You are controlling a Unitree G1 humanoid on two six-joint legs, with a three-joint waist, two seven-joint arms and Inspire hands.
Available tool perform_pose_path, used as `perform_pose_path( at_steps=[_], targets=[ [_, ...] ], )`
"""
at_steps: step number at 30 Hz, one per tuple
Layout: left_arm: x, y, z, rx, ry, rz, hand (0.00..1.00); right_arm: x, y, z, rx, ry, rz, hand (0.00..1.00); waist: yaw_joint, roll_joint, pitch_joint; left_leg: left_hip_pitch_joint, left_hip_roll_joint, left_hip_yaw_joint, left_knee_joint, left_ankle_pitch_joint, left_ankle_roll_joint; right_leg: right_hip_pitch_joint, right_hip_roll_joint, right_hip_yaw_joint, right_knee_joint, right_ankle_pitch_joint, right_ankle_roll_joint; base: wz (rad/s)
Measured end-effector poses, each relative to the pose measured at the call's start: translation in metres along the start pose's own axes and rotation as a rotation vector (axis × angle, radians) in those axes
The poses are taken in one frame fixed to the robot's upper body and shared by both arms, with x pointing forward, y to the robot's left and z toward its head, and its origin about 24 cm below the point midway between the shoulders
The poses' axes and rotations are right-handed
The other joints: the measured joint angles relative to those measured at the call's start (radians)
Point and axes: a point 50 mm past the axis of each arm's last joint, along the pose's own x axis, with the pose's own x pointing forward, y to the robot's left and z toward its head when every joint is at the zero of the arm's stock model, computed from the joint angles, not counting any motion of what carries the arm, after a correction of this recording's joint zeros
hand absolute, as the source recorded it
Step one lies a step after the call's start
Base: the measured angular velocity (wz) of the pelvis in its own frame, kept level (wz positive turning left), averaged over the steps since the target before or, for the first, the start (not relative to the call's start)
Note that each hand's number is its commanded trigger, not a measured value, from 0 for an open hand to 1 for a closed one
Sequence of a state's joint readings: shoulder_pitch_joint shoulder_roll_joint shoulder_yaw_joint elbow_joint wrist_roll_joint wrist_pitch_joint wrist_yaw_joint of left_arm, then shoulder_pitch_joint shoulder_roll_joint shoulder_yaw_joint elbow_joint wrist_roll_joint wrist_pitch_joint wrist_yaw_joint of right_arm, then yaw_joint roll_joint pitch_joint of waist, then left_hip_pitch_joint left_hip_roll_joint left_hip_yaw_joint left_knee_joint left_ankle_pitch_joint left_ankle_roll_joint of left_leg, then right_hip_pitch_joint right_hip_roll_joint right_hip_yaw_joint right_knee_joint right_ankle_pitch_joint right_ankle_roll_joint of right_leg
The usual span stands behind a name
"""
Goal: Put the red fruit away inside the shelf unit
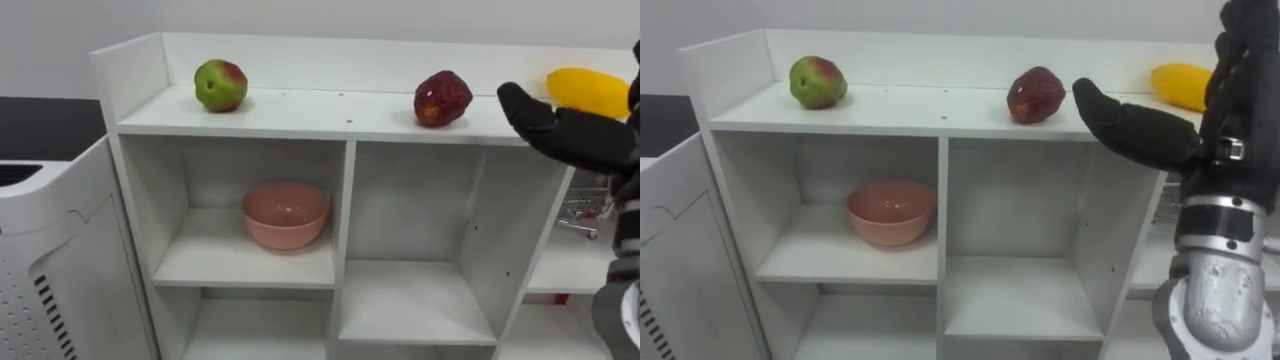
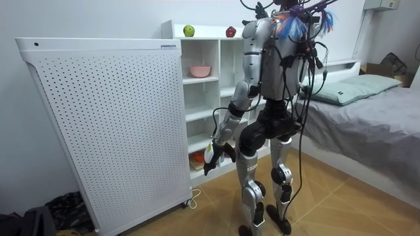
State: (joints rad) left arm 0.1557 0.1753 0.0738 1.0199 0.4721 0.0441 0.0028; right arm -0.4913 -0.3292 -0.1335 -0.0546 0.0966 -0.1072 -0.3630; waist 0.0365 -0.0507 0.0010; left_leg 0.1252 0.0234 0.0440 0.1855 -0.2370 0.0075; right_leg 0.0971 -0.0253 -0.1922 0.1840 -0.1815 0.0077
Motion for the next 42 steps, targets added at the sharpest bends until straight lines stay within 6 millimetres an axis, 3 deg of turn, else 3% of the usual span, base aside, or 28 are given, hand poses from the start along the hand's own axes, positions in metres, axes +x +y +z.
perform_pose_path(
  at_steps=[9,15,27,42],
  targets=[
    [0.0,0.001,0.004,0.0,-0.017,-0.042,0.0,0.004,0.001,-0.014,0.0,0.073,0.081,0.0,0.022,-0.005,-0.0004,-0.012,-0.001,-0.005,0.008,0.0,0.0,-0.004,-0.002,-0.006,0.0,0.0,0.0,0.02],
    [0.002,0.006,0.015,-0.002,-0.03,-0.037,0.0,0.023,0.001,-0.026,0.069,0.172,0.091,0.0,0.023,-0.01,-0.0018,-0.029,-0.001,-0.009,0.015,0.0,0.0,-0.011,-0.003,-0.014,0.001,0.001,-0.001,0.01],
    [0.004,0.026,0.033,0.003,-0.065,-0.01,0.0,0.043,-0.005,-0.026,-0.022,0.216,0.172,0.0,0.02,-0.034,-0.0081,-0.027,-0.001,-0.02,0.014,0.001,0.0,-0.012,-0.004,-0.029,0.001,0.001,-0.001,0.03],
    [0.003,0.037,0.045,0.006,-0.078,-0.024,0.0,0.042,-0.003,-0.031,-0.054,0.265,0.265,0.0,0.024,-0.033,-0.0087,-0.032,-0.001,-0.021,0.019,0.001,0.0,-0.012,-0.004,-0.031,0.001,0.001,-0.002,0.0]
  ],
)
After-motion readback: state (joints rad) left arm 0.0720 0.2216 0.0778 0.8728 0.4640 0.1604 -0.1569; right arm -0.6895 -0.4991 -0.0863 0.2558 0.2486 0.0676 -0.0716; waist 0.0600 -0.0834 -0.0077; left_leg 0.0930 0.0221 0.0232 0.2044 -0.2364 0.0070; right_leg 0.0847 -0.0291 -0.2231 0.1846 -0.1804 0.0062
